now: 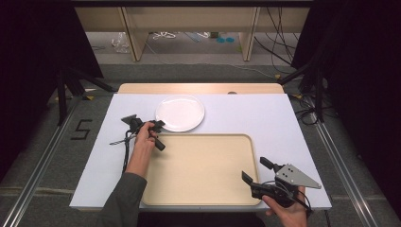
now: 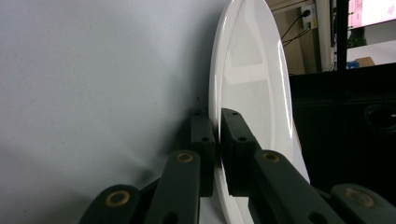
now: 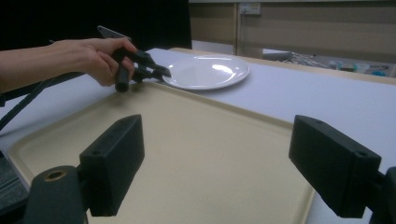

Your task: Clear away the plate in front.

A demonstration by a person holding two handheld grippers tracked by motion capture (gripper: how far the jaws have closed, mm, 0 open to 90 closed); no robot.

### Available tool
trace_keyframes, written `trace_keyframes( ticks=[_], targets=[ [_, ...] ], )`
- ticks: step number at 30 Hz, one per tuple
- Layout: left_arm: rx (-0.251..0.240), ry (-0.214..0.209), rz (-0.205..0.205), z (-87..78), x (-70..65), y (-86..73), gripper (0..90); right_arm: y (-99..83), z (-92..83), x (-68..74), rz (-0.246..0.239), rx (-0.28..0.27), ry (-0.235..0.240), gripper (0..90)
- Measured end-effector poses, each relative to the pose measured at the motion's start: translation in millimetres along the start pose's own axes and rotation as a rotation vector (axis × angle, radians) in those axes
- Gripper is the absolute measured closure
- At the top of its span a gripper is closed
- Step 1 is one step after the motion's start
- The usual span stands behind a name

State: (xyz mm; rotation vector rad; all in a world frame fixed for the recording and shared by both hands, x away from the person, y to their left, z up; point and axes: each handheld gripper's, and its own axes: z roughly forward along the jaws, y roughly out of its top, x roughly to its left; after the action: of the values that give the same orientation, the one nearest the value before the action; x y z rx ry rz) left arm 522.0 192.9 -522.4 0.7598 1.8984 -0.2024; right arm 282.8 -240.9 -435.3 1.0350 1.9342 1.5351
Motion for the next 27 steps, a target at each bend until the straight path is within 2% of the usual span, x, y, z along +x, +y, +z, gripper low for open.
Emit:
trace_keyframes(
  ticks=[8,9,10,14,17,23,24,27],
  targets=[
    [-0.013,-0.05,-0.033,-4.4,-1.5,-1.2,85.4,-0.2,0.1,-0.8,0.01,-0.014,-0.004,19.0],
    [-0.015,-0.049,-0.017,-5.6,-1.1,-1.2,85.4,0.5,-1.7,-1.4,-0.002,0.003,-0.013,19.0],
    [-0.015,-0.045,-0.012,-6.5,-1.6,-1.3,85.2,0.4,-1.1,-1.4,0.003,-0.005,-0.005,18.9],
    [-0.016,-0.071,-0.034,-7.8,-1.4,-1.4,84.7,0.5,-1.5,-1.7,0.004,-0.006,-0.015,19.0],
    [-0.013,-0.092,-0.026,-8.5,-1.5,-1.4,84.3,0.0,-0.1,-1.4,0.016,-0.02,-0.005,18.9],
    [-0.012,-0.104,-0.035,-9.3,-2.0,-1.4,83.9,0.1,-0.7,-1.7,0.015,-0.018,-0.004,18.9],
    [-0.015,-0.1,-0.042,-9.2,-2.5,-1.4,83.8,0.6,-1.9,-1.9,0.01,-0.002,-0.009,18.9],
    [-0.015,-0.13,-0.05,-9.7,-2.7,-2.1,83.6,0.0,-0.5,-1.7,0.02,-0.024,-0.003,19.0]
  ],
)
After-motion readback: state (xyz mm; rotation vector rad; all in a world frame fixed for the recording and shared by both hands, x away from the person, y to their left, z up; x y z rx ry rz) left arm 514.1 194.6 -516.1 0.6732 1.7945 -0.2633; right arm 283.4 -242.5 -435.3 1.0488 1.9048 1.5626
